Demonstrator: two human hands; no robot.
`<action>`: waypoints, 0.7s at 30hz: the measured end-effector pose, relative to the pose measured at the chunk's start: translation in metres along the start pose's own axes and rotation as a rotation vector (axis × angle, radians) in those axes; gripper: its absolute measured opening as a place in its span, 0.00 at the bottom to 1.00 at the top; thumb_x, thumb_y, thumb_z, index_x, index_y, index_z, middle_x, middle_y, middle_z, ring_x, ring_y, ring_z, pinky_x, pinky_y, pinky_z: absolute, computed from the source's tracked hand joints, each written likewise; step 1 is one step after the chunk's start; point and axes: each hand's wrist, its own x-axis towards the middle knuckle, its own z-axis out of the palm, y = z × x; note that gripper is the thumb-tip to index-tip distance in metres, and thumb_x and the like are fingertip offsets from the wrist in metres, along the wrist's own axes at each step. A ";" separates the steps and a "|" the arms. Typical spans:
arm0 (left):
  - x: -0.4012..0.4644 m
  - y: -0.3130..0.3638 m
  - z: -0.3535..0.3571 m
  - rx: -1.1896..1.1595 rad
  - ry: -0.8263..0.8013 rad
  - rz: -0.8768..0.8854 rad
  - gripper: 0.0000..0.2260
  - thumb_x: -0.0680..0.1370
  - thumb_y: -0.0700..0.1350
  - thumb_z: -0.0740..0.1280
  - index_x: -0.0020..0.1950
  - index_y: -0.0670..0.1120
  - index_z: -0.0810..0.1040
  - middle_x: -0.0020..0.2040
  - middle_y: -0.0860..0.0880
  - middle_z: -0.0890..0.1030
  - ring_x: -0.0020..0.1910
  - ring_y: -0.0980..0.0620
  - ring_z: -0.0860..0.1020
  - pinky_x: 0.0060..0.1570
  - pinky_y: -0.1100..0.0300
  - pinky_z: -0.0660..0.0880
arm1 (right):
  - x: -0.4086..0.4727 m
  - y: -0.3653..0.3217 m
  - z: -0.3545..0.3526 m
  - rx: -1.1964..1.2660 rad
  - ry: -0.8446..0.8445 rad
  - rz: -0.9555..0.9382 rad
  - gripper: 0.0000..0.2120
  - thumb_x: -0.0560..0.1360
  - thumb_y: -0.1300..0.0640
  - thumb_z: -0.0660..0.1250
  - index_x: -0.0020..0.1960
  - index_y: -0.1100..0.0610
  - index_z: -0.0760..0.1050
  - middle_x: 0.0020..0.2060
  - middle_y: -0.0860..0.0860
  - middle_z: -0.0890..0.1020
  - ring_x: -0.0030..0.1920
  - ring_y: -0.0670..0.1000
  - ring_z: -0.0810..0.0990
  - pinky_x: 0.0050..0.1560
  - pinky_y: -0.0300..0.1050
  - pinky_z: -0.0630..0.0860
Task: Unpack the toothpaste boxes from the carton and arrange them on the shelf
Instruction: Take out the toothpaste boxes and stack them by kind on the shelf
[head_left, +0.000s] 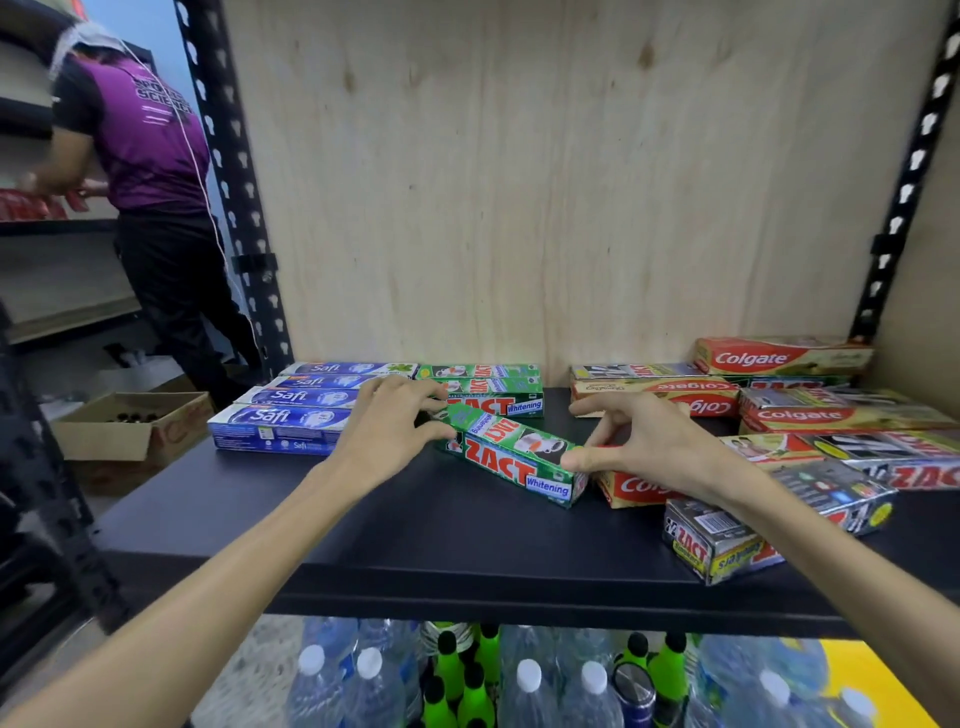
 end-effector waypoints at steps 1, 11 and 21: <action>-0.004 0.006 0.002 0.056 0.053 -0.008 0.21 0.72 0.61 0.73 0.60 0.51 0.81 0.56 0.57 0.85 0.63 0.53 0.77 0.69 0.51 0.64 | -0.001 -0.002 0.000 0.053 -0.043 -0.013 0.36 0.63 0.35 0.77 0.67 0.45 0.75 0.40 0.40 0.86 0.52 0.39 0.81 0.65 0.48 0.67; -0.055 0.051 -0.014 -0.437 -0.093 -0.203 0.23 0.75 0.67 0.66 0.59 0.53 0.84 0.54 0.61 0.84 0.54 0.67 0.80 0.59 0.63 0.76 | 0.009 -0.023 0.023 -0.005 -0.245 -0.161 0.33 0.64 0.37 0.79 0.65 0.46 0.79 0.49 0.30 0.83 0.67 0.35 0.72 0.77 0.54 0.56; -0.064 0.035 -0.024 -0.344 -0.378 -0.055 0.30 0.73 0.60 0.74 0.73 0.62 0.69 0.62 0.61 0.76 0.57 0.65 0.75 0.53 0.70 0.69 | 0.028 -0.021 0.025 -0.264 -0.098 -0.204 0.39 0.71 0.36 0.72 0.77 0.45 0.64 0.56 0.35 0.83 0.69 0.45 0.70 0.71 0.55 0.58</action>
